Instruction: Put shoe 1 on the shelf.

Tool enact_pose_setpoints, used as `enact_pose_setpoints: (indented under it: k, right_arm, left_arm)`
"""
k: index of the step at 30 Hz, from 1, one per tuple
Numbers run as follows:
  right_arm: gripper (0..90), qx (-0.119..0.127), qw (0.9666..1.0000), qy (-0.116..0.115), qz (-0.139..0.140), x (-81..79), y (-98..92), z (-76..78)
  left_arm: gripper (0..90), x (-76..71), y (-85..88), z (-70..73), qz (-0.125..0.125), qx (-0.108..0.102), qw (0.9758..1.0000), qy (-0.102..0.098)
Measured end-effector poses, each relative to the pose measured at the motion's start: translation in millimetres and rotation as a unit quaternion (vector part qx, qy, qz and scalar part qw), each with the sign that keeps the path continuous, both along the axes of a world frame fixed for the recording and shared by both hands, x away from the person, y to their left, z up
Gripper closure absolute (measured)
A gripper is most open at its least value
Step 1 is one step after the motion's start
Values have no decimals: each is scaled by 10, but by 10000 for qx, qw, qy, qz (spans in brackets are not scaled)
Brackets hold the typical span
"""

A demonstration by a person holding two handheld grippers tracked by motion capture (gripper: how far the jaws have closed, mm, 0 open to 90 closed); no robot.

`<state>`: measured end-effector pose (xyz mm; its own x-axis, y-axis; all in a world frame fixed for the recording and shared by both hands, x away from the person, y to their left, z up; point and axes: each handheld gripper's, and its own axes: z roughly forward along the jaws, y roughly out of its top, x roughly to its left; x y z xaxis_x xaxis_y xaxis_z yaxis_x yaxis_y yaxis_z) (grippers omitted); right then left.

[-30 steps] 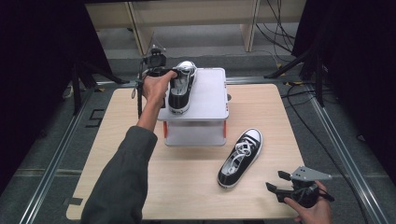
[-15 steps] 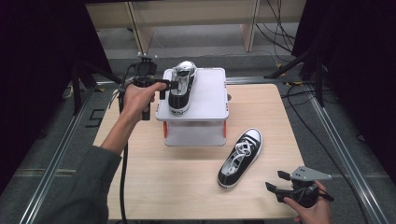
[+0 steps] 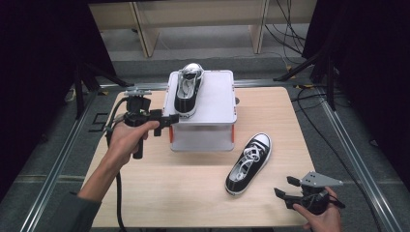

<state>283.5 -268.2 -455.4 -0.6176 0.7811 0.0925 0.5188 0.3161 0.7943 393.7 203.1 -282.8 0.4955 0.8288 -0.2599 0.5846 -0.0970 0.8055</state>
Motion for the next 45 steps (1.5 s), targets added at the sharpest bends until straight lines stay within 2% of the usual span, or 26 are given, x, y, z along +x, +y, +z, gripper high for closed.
enact_pose_setpoints:
  k: [2,5,6,7,8,9,10,13,14,16,20,22,24,25,26,27,29,31,33,35,36,37,40,42,43,45]
  right_arm:
    - [332,-4,10000,2,2,1,0,1]
    - [333,42,10000,-32,27,12,1,2]
    - [333,125,9998,115,-61,-5,21,4]
    - [333,46,10000,-18,-12,17,7,5]
    - [333,46,10000,-18,-12,17,7,5]
    - [333,65,10000,-15,-37,16,17,18]
    - [334,64,10000,-4,-64,14,26,24]
    - [334,39,10000,-69,-58,29,36,32]
    - [334,69,9999,-112,33,49,36,31]
    - [334,122,9999,-78,-55,53,57,65]
    - [334,222,9995,-54,-207,74,94,101]
    - [334,165,9996,-143,-150,104,105,120]
    - [334,178,9996,-164,-162,112,121,134]
    - [334,214,9995,-135,-184,117,168,166]
    - [334,214,9995,-135,-184,117,168,166]
    - [335,193,9995,-207,-148,143,210,194]
    - [335,210,9995,-187,-160,149,242,205]
    - [339,214,9993,-293,-49,206,298,224]
    - [339,202,9995,-211,-97,220,357,246]
    - [339,204,9995,-238,-99,248,402,259]
    - [339,149,9994,-309,-52,270,405,262]
    - [339,195,9995,-230,-103,270,438,274]
    - [341,171,9995,-255,-40,321,468,280]
    - [340,160,9996,-183,-114,340,502,287]
    - [341,144,9996,-216,-68,357,506,300]
    - [341,173,9996,-173,-129,352,527,322]
  left_arm:
    - [256,-43,11,-26,-13,-13,10000,-28]
    - [231,-287,62,-202,-68,38,9999,-108]
    - [229,-287,62,-202,-68,38,9999,-108]
    - [222,-410,92,-308,-116,142,9998,-104]
    - [219,-410,92,-308,-116,142,9998,-104]
    - [218,-535,111,-458,-150,298,9994,-132]
    - [218,-535,111,-458,-150,298,9994,-132]
    - [203,-675,140,-676,-203,481,9984,-203]
    - [200,-745,144,-771,-193,459,9986,-166]
    - [200,-860,177,-972,-214,443,9986,-179]
    - [184,-981,233,-1186,-199,462,9985,-193]
    - [184,-1008,237,-1239,-175,454,9985,-238]
    - [184,-1055,254,-1334,-215,580,9978,-224]
    - [184,-1107,272,-1434,-183,579,9980,-192]
    - [183,-1107,272,-1434,-183,579,9980,-192]
    - [180,-1151,307,-1540,-200,607,9979,-128]
    - [178,-1180,326,-1590,-190,603,9980,-89]
    - [164,-1260,385,-1719,-148,616,9980,9]
    - [164,-1305,411,-1768,-195,708,9973,34]
    - [162,-1357,422,-1805,-190,686,9975,47]
    - [161,-1380,442,-1821,-201,759,9969,21]
    - [159,-1394,453,-1826,-231,813,9964,30]
    - [157,-1460,458,-1855,-244,905,9956,-8]
    - [157,-1491,452,-1879,-277,843,9961,12]
    - [157,-1500,472,-1882,-312,959,9949,35]
    - [157,-1508,476,-1892,-299,922,9953,20]
